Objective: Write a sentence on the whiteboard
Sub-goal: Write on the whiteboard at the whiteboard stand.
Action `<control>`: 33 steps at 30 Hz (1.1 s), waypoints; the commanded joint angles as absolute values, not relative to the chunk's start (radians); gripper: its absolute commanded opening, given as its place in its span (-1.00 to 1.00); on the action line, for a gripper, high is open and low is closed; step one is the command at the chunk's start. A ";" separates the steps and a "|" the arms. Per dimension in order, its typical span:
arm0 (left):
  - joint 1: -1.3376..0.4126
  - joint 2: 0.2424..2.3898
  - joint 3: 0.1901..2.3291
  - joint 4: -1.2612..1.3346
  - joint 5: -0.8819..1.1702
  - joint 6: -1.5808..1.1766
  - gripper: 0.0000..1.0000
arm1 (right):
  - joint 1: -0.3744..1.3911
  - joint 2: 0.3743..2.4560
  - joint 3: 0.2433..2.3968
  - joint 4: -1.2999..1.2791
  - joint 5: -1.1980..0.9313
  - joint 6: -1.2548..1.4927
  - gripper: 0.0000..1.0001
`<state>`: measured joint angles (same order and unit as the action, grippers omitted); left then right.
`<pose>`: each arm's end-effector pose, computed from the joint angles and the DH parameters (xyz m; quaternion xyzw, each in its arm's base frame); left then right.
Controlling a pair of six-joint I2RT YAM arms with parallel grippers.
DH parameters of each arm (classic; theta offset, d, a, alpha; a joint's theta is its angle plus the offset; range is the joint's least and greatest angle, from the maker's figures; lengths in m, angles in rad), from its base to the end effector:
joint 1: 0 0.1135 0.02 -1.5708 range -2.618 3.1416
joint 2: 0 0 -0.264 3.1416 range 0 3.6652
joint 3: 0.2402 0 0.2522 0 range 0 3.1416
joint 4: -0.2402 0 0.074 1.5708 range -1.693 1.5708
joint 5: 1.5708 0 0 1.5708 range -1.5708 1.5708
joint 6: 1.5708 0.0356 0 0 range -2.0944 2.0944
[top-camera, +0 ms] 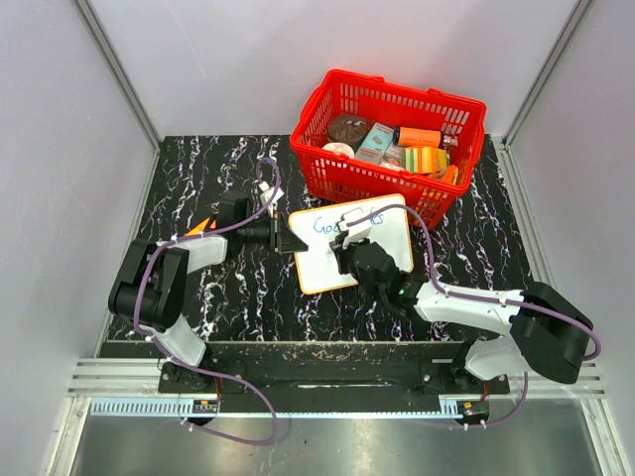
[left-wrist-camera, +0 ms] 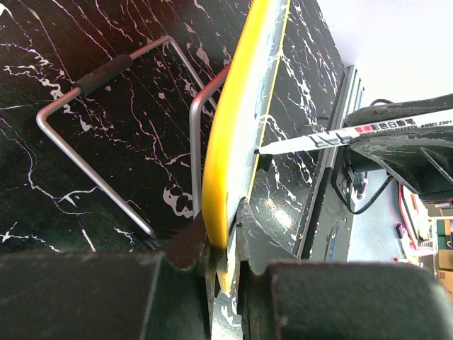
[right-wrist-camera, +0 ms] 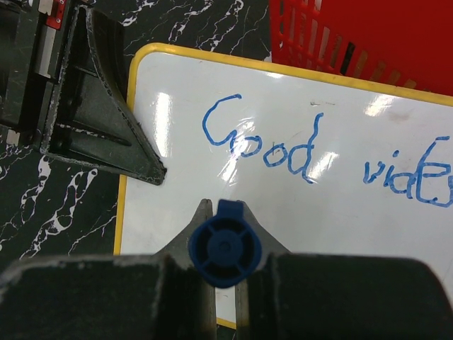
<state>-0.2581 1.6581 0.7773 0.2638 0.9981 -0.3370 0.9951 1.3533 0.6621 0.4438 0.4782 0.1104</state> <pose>0.3030 -0.1109 0.1718 0.1888 0.7881 -0.5247 0.2607 0.1729 0.2364 0.2355 -0.1966 0.7550 0.1544 0.6062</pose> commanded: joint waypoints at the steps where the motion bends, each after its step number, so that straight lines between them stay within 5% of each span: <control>1: -0.275 1.698 0.769 0.207 0.838 -0.218 -1.00 | 1.003 1.347 0.683 0.391 0.511 0.126 -1.00; 33: -0.275 1.700 0.769 0.207 0.839 -0.218 -1.00 | 1.000 1.327 0.661 0.357 0.472 0.166 -1.00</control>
